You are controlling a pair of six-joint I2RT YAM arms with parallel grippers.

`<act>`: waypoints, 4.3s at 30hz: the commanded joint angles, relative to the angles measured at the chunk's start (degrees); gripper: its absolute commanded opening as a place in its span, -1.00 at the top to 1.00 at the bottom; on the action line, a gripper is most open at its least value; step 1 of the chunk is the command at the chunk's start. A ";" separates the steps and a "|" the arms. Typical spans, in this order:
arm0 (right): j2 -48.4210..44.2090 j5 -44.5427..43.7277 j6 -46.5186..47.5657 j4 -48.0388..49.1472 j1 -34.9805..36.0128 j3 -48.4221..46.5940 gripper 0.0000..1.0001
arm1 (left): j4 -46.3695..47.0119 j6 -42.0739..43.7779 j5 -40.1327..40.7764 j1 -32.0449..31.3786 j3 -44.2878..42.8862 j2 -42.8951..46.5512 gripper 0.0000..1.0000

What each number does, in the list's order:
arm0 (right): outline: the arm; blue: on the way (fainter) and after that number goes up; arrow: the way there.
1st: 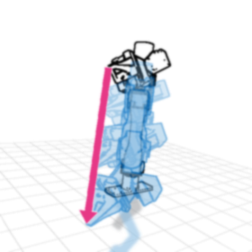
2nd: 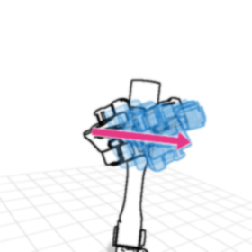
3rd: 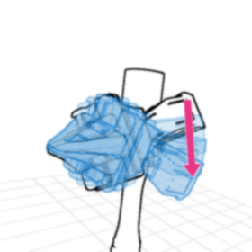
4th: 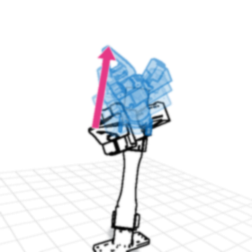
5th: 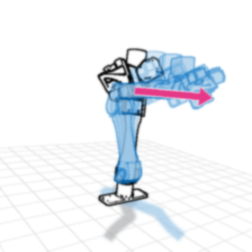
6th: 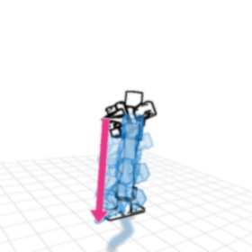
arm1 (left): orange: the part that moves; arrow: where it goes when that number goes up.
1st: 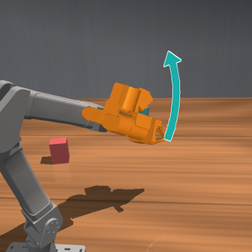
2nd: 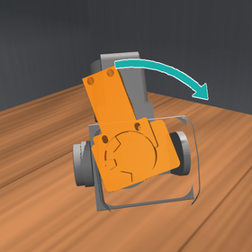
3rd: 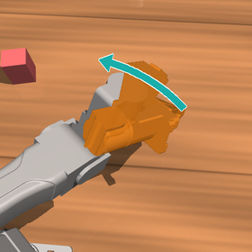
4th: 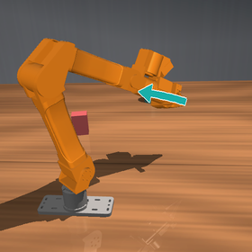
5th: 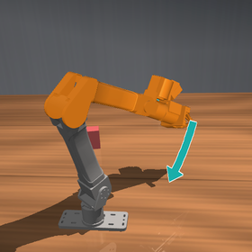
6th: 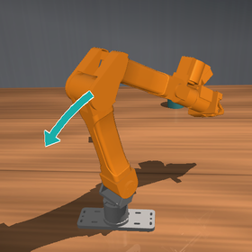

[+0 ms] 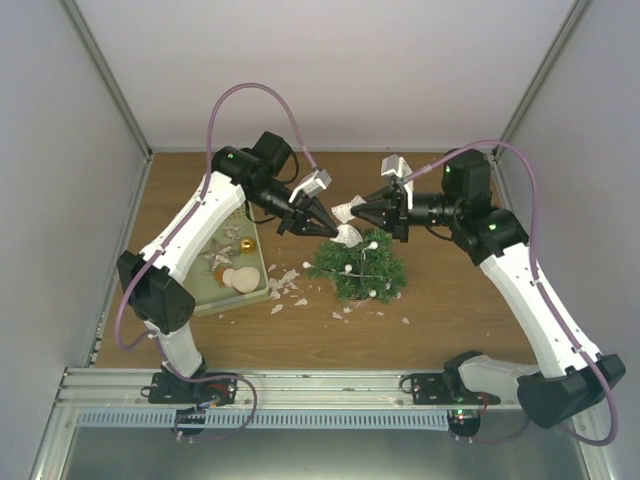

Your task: Decorate the small christmas tree

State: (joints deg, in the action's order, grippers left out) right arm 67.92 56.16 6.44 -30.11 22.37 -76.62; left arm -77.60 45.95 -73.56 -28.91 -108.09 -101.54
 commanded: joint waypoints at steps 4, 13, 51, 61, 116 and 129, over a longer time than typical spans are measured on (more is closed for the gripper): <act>-1.05 -0.91 0.01 1.28 0.59 -0.81 0.99 | -0.17 0.01 -0.07 -0.54 -0.89 -0.82 0.74; -3.23 -2.30 -1.77 1.82 0.58 -0.34 0.99 | -0.19 -0.93 2.68 -0.54 -2.55 -1.01 0.29; -5.67 -21.47 -14.84 -17.02 10.96 -1.70 0.99 | 28.69 -13.61 36.68 10.66 14.48 17.91 -0.48; -1.15 -31.48 -16.82 -22.02 18.16 -5.72 0.99 | 28.21 -13.35 34.04 15.27 16.02 19.11 -0.48; 12.02 -50.74 -18.29 -44.79 33.00 -21.23 0.99 | 27.42 -12.23 31.80 19.14 18.36 21.52 -0.49; 11.21 -46.42 -17.11 -39.99 33.00 -19.33 0.98 | 27.50 -11.85 32.49 19.17 19.15 21.51 -0.49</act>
State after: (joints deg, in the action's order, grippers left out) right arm 79.61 7.01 -11.81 -72.93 54.70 -95.98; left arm -51.24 33.54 -40.88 -10.15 -89.54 -80.79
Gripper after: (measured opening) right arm 0.017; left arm 0.745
